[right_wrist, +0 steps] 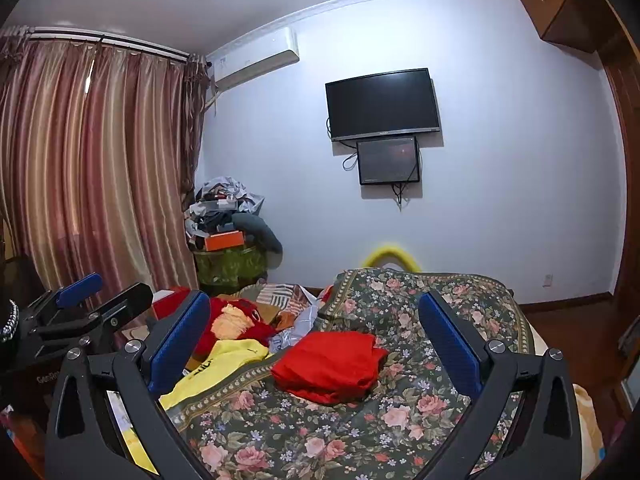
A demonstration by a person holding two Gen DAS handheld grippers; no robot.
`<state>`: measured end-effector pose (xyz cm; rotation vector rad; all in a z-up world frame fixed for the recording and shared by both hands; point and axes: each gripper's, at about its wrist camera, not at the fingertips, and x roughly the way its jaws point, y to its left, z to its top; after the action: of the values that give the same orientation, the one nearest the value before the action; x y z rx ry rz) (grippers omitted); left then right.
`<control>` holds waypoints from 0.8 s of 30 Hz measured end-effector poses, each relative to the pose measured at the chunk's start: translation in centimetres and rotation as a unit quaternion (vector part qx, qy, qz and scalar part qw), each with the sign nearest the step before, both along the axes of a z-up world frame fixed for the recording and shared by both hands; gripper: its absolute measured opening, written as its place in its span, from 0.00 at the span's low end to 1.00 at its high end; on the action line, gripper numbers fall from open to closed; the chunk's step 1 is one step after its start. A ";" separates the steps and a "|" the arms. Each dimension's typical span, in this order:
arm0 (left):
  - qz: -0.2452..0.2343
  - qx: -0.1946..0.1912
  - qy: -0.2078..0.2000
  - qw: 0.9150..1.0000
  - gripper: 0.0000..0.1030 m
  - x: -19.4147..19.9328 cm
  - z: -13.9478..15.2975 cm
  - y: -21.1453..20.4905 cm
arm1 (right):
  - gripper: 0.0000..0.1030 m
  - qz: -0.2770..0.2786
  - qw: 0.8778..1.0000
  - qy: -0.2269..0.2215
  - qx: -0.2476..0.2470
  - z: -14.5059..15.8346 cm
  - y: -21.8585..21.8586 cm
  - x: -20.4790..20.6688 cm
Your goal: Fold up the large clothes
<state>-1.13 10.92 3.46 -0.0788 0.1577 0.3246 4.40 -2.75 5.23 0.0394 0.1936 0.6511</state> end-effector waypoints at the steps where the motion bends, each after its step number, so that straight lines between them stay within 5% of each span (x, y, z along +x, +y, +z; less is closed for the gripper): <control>1: 0.001 -0.001 0.001 1.000 0.99 0.0 0.0 0.1 | 1.00 -0.001 1.000 0.000 -0.001 -0.2 0.0 -0.2; 24: 0.001 -0.006 0.019 1.000 1.00 0.7 -0.8 0.0 | 1.00 -0.002 1.000 0.013 -0.004 -0.3 -0.4 0.1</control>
<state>-0.41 10.91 2.71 -0.0850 0.1969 0.3264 4.51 -3.14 4.91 0.0411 0.2208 0.6463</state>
